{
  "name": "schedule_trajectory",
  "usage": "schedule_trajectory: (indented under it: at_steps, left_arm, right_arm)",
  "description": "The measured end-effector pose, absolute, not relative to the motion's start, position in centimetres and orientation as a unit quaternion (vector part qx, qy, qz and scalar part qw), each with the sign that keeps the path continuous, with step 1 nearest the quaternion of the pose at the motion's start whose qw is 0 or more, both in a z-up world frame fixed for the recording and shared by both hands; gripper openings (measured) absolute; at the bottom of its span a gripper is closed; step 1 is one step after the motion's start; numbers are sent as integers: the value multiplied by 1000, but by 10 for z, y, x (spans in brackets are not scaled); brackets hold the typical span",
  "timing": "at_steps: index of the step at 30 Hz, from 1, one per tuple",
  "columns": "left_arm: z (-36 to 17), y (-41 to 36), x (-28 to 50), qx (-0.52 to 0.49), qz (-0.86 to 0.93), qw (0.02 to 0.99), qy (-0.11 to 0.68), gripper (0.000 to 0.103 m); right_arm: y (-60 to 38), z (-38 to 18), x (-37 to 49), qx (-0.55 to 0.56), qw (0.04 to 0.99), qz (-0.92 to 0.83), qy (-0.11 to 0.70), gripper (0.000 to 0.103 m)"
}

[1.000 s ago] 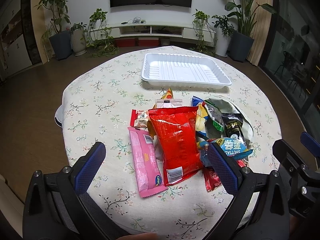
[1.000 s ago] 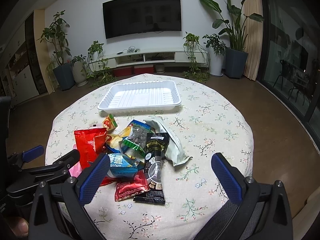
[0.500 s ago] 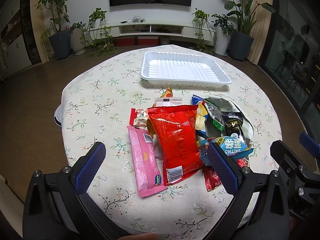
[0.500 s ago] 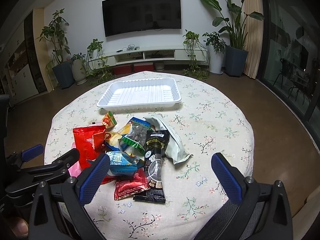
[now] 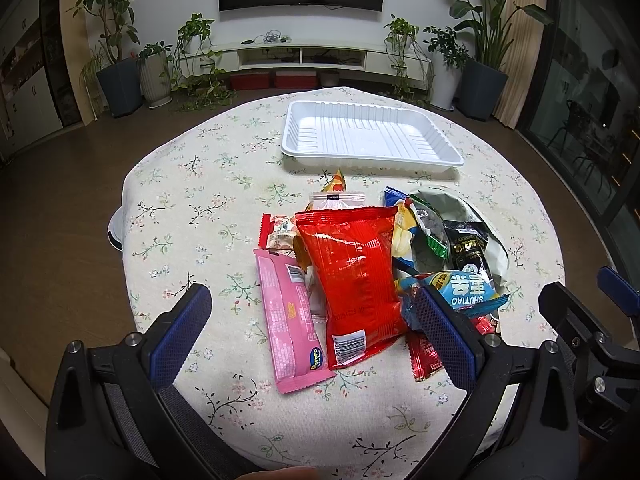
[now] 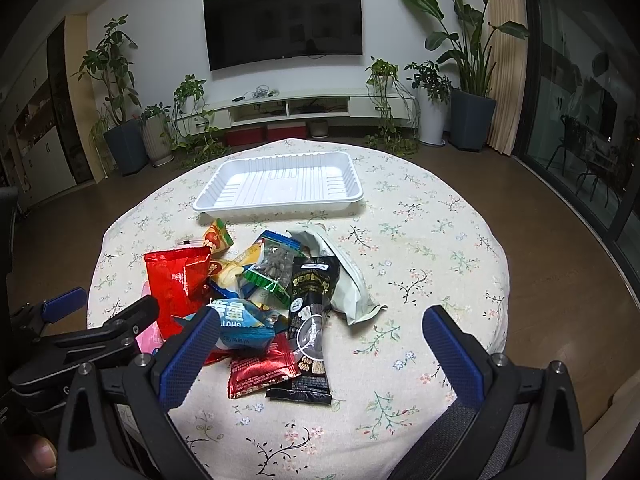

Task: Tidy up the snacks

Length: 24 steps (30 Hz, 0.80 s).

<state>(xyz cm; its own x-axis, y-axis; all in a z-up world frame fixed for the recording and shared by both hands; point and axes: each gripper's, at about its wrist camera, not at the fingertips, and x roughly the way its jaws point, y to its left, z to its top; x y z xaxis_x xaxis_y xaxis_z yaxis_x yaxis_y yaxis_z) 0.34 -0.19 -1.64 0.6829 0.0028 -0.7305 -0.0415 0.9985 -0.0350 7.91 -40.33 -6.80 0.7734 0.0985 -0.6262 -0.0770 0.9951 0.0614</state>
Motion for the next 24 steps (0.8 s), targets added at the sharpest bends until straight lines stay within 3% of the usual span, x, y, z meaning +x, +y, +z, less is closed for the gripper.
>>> schedule_trajectory:
  at_steps: [24]
  left_arm:
    - [-21,1,2,-25,13,916,400,103]
  right_arm:
    - [-405,-74,77,13,935,39,354,103]
